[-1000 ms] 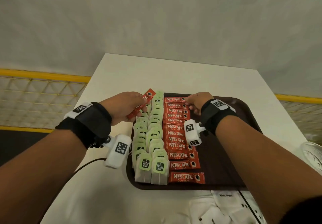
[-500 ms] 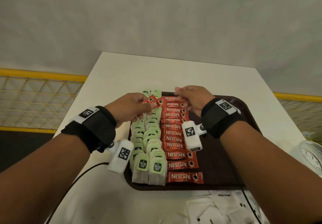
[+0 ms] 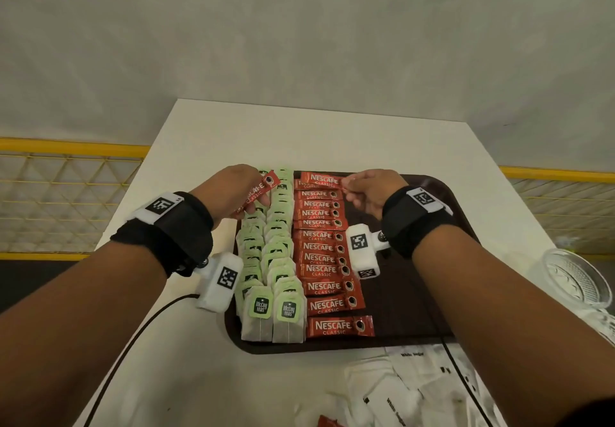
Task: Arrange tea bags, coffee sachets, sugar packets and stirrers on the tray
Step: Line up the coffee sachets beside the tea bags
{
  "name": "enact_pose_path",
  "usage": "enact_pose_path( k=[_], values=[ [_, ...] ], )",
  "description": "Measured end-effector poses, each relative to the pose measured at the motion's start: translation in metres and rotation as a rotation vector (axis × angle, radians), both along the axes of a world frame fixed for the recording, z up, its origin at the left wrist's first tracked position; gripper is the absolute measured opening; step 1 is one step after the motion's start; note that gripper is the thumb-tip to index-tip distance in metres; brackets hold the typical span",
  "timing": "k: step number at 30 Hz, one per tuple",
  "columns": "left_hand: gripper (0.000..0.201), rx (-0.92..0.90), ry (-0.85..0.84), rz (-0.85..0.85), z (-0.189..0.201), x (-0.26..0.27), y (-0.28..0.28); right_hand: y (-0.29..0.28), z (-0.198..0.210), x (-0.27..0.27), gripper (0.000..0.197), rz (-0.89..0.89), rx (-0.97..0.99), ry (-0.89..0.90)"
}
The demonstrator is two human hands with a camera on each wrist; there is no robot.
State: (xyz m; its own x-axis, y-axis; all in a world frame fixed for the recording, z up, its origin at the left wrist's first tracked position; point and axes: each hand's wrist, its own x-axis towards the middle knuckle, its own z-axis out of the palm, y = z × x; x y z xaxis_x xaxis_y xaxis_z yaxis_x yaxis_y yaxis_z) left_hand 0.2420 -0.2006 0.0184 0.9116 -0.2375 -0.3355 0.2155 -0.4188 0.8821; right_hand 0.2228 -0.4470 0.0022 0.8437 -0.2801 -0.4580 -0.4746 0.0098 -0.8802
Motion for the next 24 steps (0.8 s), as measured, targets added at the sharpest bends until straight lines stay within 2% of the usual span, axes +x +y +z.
enact_pose_path(
  k=[4,11,13,19,21,24],
  values=[
    [0.021,0.007,-0.044,0.028,-0.001,0.0,0.001,0.0,-0.008,0.008,0.011,0.114,-0.261,0.163],
    [0.027,0.028,-0.087,0.058,-0.006,0.004,0.009,0.013,-0.004,0.023,0.034,0.271,-0.578,0.326],
    [0.028,0.022,-0.088,0.053,-0.007,0.004,0.011,0.012,-0.007,0.025,0.037,0.265,-0.604,0.34],
    [0.018,-0.039,-0.051,-0.015,-0.01,0.001,0.011,0.008,-0.016,0.028,0.048,0.197,-0.648,0.277],
    [0.01,-0.039,-0.077,-0.052,-0.01,0.0,0.009,0.009,-0.014,0.026,0.042,0.194,-0.656,0.171],
    [0.007,0.021,-0.159,-0.063,-0.009,0.0,0.004,0.023,0.0,0.02,0.034,0.267,-0.512,0.011]
  ],
)
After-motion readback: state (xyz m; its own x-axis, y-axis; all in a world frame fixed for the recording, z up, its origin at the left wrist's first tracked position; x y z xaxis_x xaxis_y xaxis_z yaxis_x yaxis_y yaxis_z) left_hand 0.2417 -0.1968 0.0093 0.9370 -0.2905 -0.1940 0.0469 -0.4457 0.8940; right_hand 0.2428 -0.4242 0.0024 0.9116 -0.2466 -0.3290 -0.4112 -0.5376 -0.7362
